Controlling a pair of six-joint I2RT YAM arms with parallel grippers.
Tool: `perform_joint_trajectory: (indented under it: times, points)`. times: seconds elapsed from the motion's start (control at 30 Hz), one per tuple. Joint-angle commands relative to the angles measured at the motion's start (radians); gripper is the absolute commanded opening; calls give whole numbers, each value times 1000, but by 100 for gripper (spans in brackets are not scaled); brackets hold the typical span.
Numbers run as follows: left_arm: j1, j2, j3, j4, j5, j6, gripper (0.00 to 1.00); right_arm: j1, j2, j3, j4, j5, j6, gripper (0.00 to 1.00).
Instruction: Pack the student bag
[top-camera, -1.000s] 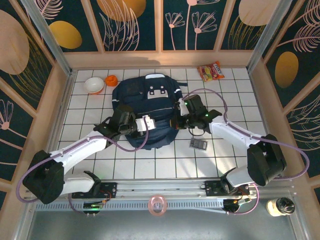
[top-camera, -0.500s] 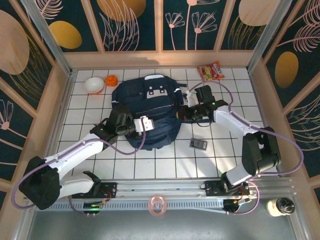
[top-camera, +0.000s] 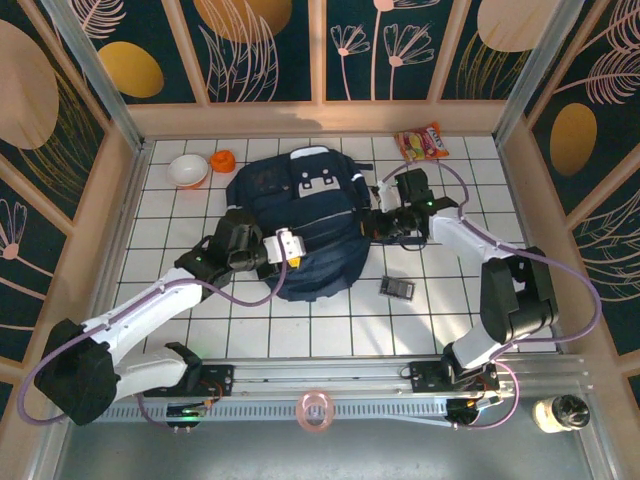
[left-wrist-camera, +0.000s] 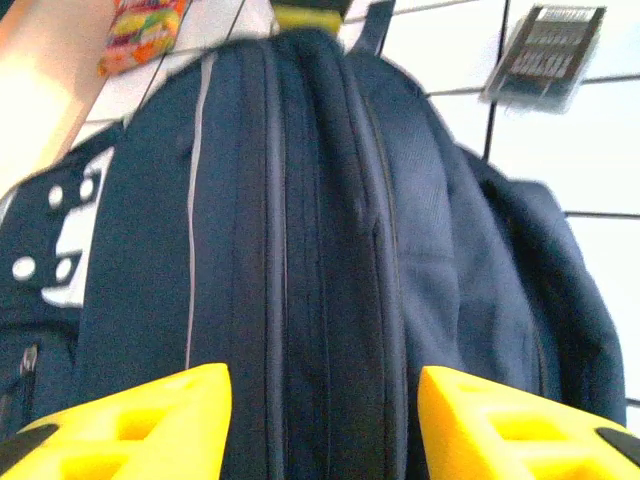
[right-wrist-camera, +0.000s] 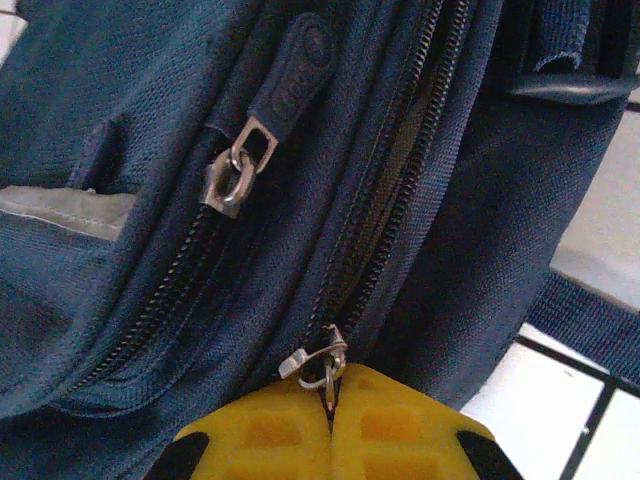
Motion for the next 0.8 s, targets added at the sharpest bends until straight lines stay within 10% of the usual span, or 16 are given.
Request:
perform_joint_trajectory:
  times: [0.0, 0.37, 0.6, 0.77]
  points:
    - [-95, 11, 77, -9, -94, -103, 63, 71, -81, -24, 0, 57, 17, 0]
    - [-202, 185, 76, 108, -249, -197, 75, 228, -179, -79, 35, -6, 112, 0]
    - [-197, 137, 2, 179, -280, -146, 2, 122, -198, -139, 30, 25, 19, 0]
    - [-154, 9, -74, 223, -94, -159, 0, 63, -197, -166, 84, -18, -56, 19]
